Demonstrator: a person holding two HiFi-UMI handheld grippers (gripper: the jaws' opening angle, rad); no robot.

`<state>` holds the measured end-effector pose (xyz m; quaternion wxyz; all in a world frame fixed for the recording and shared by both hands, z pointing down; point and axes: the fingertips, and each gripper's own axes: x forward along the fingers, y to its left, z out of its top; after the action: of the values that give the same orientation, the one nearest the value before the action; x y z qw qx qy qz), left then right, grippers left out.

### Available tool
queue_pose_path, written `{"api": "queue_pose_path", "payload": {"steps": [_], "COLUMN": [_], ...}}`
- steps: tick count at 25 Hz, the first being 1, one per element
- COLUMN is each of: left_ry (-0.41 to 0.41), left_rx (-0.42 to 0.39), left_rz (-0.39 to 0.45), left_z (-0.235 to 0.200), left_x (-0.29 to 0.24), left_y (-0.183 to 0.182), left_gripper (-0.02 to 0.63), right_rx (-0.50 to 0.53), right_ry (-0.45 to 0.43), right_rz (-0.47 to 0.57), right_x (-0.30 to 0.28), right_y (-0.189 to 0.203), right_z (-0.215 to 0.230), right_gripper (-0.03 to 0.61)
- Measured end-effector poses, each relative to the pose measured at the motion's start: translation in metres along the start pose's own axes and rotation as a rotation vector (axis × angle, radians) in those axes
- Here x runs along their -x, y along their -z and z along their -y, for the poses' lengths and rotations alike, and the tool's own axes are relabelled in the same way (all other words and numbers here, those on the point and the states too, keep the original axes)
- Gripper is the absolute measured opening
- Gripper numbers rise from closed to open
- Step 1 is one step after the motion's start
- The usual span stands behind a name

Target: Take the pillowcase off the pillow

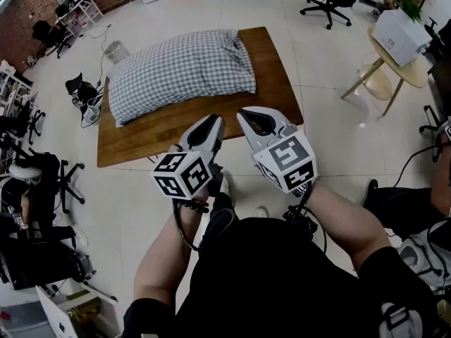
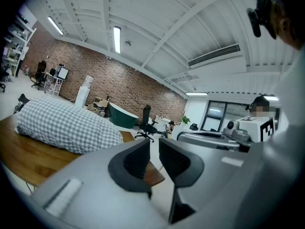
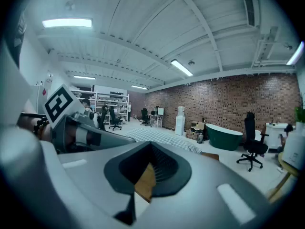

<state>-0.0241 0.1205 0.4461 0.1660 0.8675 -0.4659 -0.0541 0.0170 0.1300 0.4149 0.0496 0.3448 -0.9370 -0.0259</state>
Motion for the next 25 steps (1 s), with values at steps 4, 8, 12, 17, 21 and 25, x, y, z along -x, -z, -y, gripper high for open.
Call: {"api": "queue_pose_path", "payload": {"steps": [4, 8, 12, 17, 21, 25], "left_ry": [0.008, 0.029, 0.037, 0.062, 0.058, 0.051], "left_rx": [0.097, 0.213, 0.349, 0.514, 0.635, 0.751], "left_rz": [-0.007, -0.015, -0.024, -0.021, -0.057, -0.084], "left_z": [-0.019, -0.047, -0.085, -0.129, -0.161, -0.197], "left_x": [-0.02, -0.037, -0.057, -0.106, -0.145, -0.183], "left_y": [0.007, 0.018, 0.028, 0.031, 0.049, 0.064], "left_gripper": [0.11, 0.148, 0.179, 0.209, 0.232, 0.255], "right_rx": [0.002, -0.004, -0.003, -0.004, -0.023, -0.048], "right_ry": [0.006, 0.024, 0.043, 0.059, 0.07, 0.083], "right_rz": [-0.024, -0.052, -0.085, -0.15, -0.201, -0.255], "right_x": [-0.014, -0.032, -0.056, -0.097, -0.126, -0.162], "right_y": [0.01, 0.021, 0.028, 0.045, 0.06, 0.076], "right_z": [0.016, 0.034, 0.055, 0.1, 0.142, 0.184], "right_gripper": [0.002, 0.002, 0.002, 0.003, 0.006, 0.014]}}
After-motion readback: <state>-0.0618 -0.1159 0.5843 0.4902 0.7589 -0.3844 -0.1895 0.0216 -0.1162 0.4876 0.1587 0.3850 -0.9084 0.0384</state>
